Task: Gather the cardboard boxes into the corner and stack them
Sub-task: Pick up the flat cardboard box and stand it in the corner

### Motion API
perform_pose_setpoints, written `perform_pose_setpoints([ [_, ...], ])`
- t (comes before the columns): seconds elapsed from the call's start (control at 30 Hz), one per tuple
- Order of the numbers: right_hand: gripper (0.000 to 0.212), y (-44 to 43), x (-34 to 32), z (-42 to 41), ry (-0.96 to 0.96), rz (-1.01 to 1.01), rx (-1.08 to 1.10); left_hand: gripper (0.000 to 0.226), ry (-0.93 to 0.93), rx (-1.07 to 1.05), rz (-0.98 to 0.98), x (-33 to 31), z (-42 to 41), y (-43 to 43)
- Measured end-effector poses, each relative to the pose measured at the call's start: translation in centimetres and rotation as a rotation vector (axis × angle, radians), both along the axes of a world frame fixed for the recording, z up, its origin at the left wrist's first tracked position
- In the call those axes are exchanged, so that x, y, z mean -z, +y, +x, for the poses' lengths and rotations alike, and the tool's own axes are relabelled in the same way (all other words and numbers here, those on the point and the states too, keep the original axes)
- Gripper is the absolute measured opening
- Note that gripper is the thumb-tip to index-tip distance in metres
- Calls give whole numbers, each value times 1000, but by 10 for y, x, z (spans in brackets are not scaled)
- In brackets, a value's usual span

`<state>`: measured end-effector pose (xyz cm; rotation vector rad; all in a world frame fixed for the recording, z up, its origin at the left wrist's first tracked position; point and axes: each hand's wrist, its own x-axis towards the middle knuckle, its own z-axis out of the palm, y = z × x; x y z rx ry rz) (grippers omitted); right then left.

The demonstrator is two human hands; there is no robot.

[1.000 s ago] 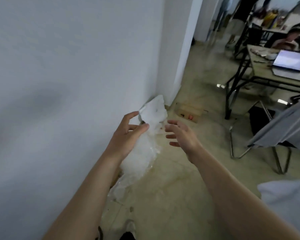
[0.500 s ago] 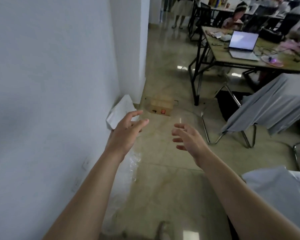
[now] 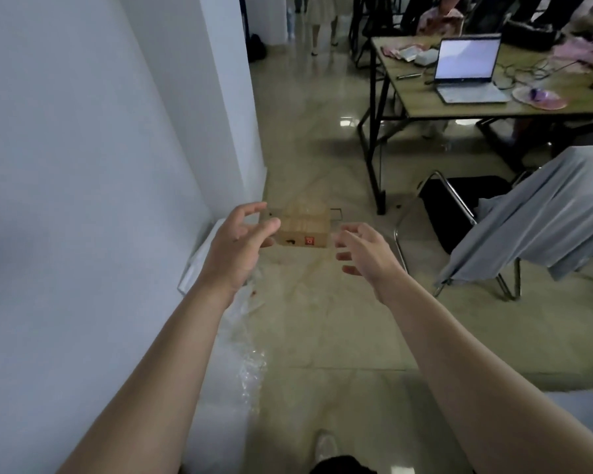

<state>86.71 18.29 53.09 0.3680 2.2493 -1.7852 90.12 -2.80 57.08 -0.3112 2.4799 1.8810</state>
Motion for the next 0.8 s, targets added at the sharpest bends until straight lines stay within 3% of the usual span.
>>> perform_pose_setpoints([
  [0.1,45,9,-1,-48,-14,11,0,39,-28,-20,13,1,-45,10],
  [0.5,45,-10,9,-247,-17,58,0,72,-28,61,-38,29,-262,0],
  [0.8,52,-39,15,-422,-84,95,54,54,-65,100,-31,56,-453,-33],
])
